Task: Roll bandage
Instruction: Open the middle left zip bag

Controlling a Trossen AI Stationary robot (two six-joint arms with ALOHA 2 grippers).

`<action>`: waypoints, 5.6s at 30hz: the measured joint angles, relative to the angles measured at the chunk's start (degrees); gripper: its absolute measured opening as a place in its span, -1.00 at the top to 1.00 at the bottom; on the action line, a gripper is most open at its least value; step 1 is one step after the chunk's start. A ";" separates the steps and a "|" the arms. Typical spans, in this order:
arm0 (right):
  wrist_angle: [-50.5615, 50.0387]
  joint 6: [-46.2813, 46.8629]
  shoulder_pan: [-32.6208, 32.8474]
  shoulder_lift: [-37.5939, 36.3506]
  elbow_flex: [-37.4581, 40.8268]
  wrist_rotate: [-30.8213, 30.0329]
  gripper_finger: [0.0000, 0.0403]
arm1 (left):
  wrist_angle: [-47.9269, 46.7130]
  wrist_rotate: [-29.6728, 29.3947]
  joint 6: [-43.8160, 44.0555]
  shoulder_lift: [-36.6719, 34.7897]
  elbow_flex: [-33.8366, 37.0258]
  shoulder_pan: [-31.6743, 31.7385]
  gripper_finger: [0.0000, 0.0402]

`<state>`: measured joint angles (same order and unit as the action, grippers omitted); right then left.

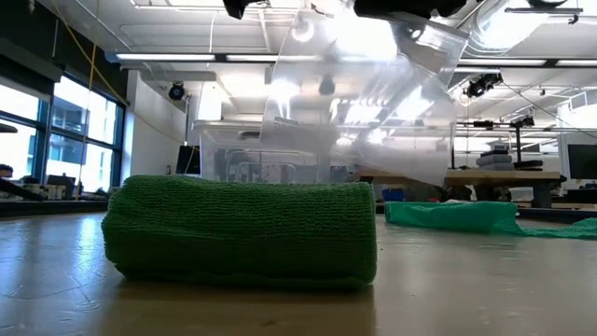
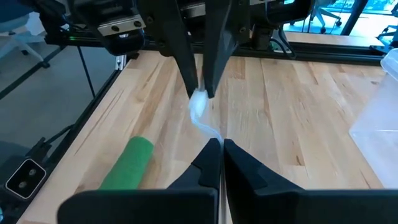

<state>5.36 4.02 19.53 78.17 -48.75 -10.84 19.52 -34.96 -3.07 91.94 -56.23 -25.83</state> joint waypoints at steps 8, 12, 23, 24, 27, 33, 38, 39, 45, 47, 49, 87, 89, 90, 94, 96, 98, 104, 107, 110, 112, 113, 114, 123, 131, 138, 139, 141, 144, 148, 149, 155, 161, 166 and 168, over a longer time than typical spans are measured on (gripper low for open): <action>0.36 0.01 0.00 0.00 0.00 0.18 1.00 | -1.32 -1.57 2.39 0.05 0.00 0.37 0.43; -0.01 0.01 0.02 -0.01 -0.01 0.18 1.00 | -2.73 -3.82 2.40 -0.89 0.00 -1.02 0.37; -0.08 0.00 0.02 0.00 -0.02 0.14 1.00 | -4.29 -2.58 2.99 -2.60 0.00 -0.74 0.73; -0.09 0.01 0.02 -0.01 -0.02 0.13 1.00 | -4.30 -2.29 2.96 -2.60 0.00 -0.66 0.76; -0.10 0.01 0.02 0.00 -0.02 0.12 1.00 | -4.30 -1.25 2.89 -2.60 0.00 -0.26 0.85; -0.13 0.01 0.02 -0.02 -0.02 0.10 1.00 | -4.28 1.72 2.87 -2.55 0.00 0.31 0.97; -0.08 0.01 0.02 -0.02 -0.02 0.08 1.00 | -3.69 1.92 1.95 -2.53 0.00 0.37 0.98; -0.08 0.01 0.02 -0.02 -0.02 0.08 1.00 | -3.69 1.94 1.95 -2.53 0.00 0.44 0.97; 0.01 0.22 0.02 -0.02 -0.02 -0.03 1.00 | -3.36 2.50 2.22 -2.51 0.00 0.75 0.90; 0.01 0.51 0.02 -0.02 -0.02 -0.02 1.00 | -3.36 2.51 2.40 -2.45 0.00 0.75 0.88; 0.03 0.53 0.02 -0.02 -0.02 -0.01 1.00 | -3.61 2.91 2.40 -2.44 0.00 0.75 0.86; 0.28 3.51 0.00 -0.04 -0.09 -3.97 1.00 | -7.17 -1.57 4.44 -2.44 0.04 1.30 0.59; 0.12 3.48 0.02 -0.04 -0.09 -3.97 1.00 | -5.93 -1.54 2.54 -2.44 0.04 0.79 0.59; -0.04 3.48 0.01 -0.04 -0.09 -3.97 1.00 | -5.70 -1.53 2.05 -2.44 0.03 0.55 0.60; -0.23 3.46 0.00 -0.04 -0.09 -3.97 1.00 | -5.83 -1.36 1.97 -2.48 0.02 0.10 0.65; -0.26 3.46 0.02 -0.04 -0.09 -3.95 1.00 | -5.84 -1.33 2.44 -2.48 0.02 0.11 0.68; -0.25 3.47 0.00 -0.04 -0.09 -3.95 1.00 | -5.89 -1.33 2.81 -2.47 0.02 0.17 0.72; -0.25 3.48 0.02 -0.04 -0.09 -3.94 1.00 | -5.47 -1.33 2.82 -2.47 0.02 0.32 0.87; -0.25 3.46 0.02 -0.04 -0.09 -3.92 1.00 | -5.46 -1.47 2.71 -2.48 0.02 0.31 0.97; -0.29 3.28 0.00 -0.04 -0.09 -3.94 1.00 | -5.99 -2.86 3.02 -2.47 0.02 0.25 0.99; -0.71 1.91 0.00 -0.04 -0.09 -3.92 0.98 | -7.05 -3.35 3.64 -2.49 -0.01 0.25 0.99; -1.30 0.90 0.00 -0.04 -0.09 -3.97 0.95 | -7.75 -3.56 4.24 -2.49 -0.02 0.27 0.99; -2.51 -0.07 0.00 -0.04 -0.11 -4.23 0.92 | -8.90 -3.85 4.85 -2.49 -0.02 0.27 0.99; 4.01 -6.15 -1.92 1.79 -0.92 -4.07 0.22 | -13.60 -3.91 11.46 -2.51 0.00 0.24 1.00; 15.70 -11.54 -2.01 9.18 -0.87 -3.05 0.22 | -13.83 -3.76 11.60 -2.51 0.00 0.20 1.00; 19.22 -10.39 -1.97 12.85 -0.84 -3.17 0.63 | -13.87 -2.96 11.53 -2.51 0.00 0.16 1.00; 19.23 -10.45 -1.90 12.97 -0.80 -3.47 0.69 | -13.83 -2.95 11.54 -2.51 0.00 0.16 1.00; 19.27 -10.50 -1.81 12.86 -0.79 -3.64 0.80 | -13.83 -3.02 11.52 -2.51 0.00 0.16 1.00; 18.89 -10.50 -1.81 12.55 -0.79 -3.63 0.93 | -13.73 -2.99 11.71 -2.55 0.00 0.16 1.00; 18.43 -10.00 -1.81 12.55 -0.79 -3.71 0.93 | -14.34 -2.94 11.84 -2.55 -0.01 0.16 1.00; 18.39 -9.55 -1.81 12.55 -0.79 -3.75 0.90 | -14.63 -2.90 11.88 -2.55 -0.02 0.17 1.00; 17.45 -7.03 -1.66 12.39 -0.79 -3.76 0.75 | -16.38 -2.91 12.04 -2.53 0.00 -0.17 1.00; 16.50 -7.46 -0.49 12.41 -0.79 -5.56 0.90 | -17.48 -2.89 13.49 -2.53 0.00 -0.23 1.00; 14.51 -7.47 -0.44 12.39 -0.83 -5.54 0.97 | -17.41 -2.89 13.48 -2.53 0.04 -0.26 1.00; 14.40 -7.47 -0.46 12.39 -0.83 -5.54 0.93 | -17.28 -2.89 13.51 -2.53 0.04 -0.26 1.00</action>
<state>19.75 -3.44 19.07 90.56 -49.58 -16.38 2.25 -37.85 10.44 89.41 -56.18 -26.09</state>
